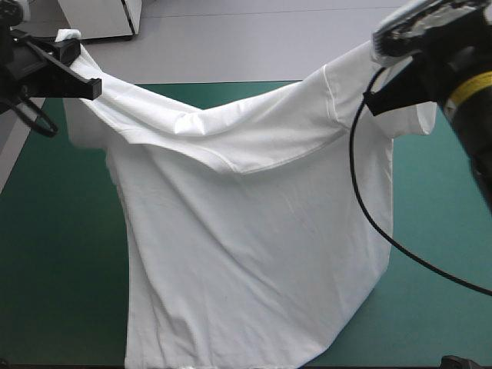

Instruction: Fold the cloth

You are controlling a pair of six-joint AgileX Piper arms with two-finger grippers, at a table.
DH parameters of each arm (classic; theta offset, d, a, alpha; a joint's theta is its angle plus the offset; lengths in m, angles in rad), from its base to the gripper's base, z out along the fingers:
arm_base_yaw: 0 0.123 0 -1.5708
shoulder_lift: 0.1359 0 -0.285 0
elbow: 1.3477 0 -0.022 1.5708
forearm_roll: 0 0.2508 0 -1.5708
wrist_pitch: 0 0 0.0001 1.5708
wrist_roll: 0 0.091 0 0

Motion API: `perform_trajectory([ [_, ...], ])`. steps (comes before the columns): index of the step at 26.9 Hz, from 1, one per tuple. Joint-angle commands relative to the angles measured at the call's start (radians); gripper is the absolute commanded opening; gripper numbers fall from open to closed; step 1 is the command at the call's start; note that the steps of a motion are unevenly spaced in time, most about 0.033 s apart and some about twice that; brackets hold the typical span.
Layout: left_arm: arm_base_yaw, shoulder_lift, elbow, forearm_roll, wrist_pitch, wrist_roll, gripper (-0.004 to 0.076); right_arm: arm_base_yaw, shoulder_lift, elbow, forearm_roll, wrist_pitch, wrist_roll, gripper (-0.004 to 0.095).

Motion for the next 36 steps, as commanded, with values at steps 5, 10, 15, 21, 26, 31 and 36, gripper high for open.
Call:
perform_trajectory([
  [5, -0.004, 0.109, -0.021, 0.074, -0.188, -0.035, -0.0009, -0.359, 0.134, -0.012, 0.265, -0.195, 0.027, -0.0017],
  [10, -0.004, 0.207, -0.021, 0.071, -0.249, -0.037, -0.0009, -0.553, 0.239, -0.012, 0.496, -0.341, -0.019, -0.0017],
  [15, -0.004, 0.305, -0.021, 0.071, -0.332, -0.042, -0.0009, -0.655, 0.393, -0.012, 0.690, -0.430, -0.130, -0.0017],
  [21, -0.002, 0.442, -0.021, 0.071, -0.372, -0.037, -0.0009, -0.704, 0.570, -0.012, 0.823, -0.444, -0.223, -0.0017],
  [26, -0.002, 0.566, -0.021, 0.071, -0.405, -0.033, -0.0009, -0.739, 0.700, -0.012, 0.936, -0.452, -0.314, -0.0017],
  [31, -0.002, 0.685, -0.020, 0.008, -0.467, -0.030, -0.0009, -0.790, 0.781, -0.012, 1.075, -0.496, -0.382, -0.0017],
  [36, -0.002, 0.751, -0.013, -0.055, -0.445, -0.026, -0.0009, -0.854, 0.822, -0.012, 1.277, -0.489, -0.468, -0.0016],
])
